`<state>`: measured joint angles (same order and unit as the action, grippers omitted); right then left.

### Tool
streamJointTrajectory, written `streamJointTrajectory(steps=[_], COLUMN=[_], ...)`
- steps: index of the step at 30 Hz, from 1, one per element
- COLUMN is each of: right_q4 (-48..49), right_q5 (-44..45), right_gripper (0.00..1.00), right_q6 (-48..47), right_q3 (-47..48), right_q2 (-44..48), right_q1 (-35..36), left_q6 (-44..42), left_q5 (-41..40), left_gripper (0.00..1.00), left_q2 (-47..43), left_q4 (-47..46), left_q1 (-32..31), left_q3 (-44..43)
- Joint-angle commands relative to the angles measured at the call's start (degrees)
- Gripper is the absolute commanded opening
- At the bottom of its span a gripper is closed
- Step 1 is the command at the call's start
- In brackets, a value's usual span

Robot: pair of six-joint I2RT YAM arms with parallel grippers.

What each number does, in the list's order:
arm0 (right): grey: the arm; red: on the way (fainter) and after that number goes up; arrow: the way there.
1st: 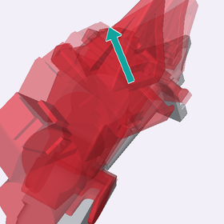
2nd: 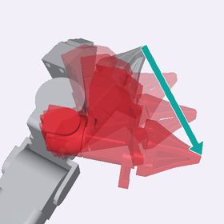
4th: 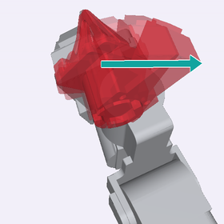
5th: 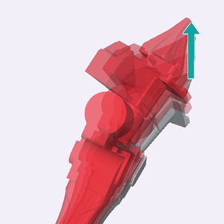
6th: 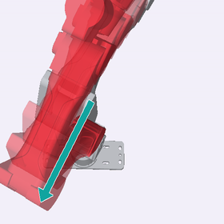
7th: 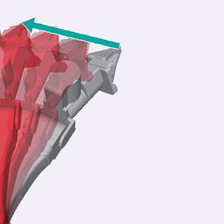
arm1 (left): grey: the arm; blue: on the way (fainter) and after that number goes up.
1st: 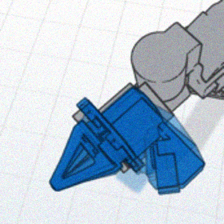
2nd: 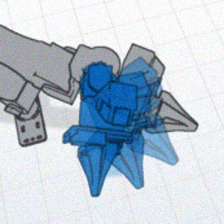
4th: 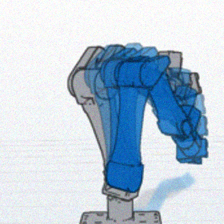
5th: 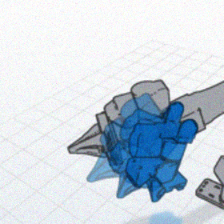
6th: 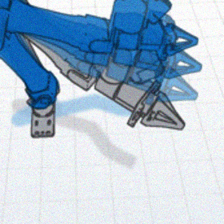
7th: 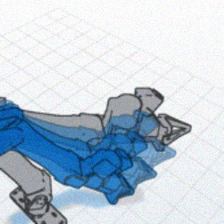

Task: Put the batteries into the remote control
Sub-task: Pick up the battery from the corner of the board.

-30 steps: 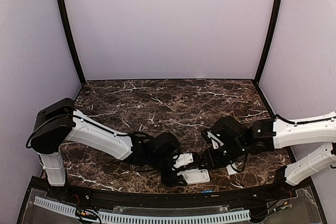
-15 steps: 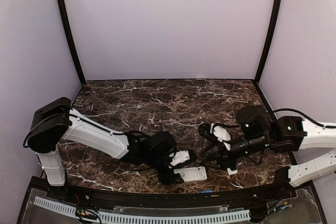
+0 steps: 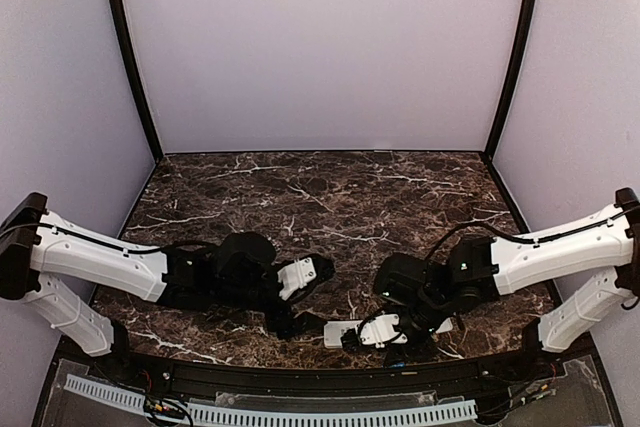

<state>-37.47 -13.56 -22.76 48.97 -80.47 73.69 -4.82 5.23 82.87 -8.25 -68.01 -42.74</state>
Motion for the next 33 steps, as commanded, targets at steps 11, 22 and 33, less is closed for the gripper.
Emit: streamJointTrajectory(steps=[11, 22, 33], right_q4=[2.49, 3.73, 2.93], right_q5=[7.96, 9.64, 10.22], right_gripper=[0.32, 0.24, 0.00], right_q6=[-3.64, -3.16, -3.89], right_q3=[-3.07, -4.41, -3.85], right_q2=[-5.79, -8.03, -10.80], right_q1=[4.93, 4.88, 4.92], left_q6=[1.22, 0.92, 0.70], left_q5=[-3.32, -2.92, -3.27], left_gripper=[0.81, 0.82, 0.82], left_q2=[2.02, 3.09, 3.49], left_q4=[-0.47, -0.98, -0.89], left_q1=[0.15, 0.16, 0.16], left_q3=[1.16, 1.37, 1.58])
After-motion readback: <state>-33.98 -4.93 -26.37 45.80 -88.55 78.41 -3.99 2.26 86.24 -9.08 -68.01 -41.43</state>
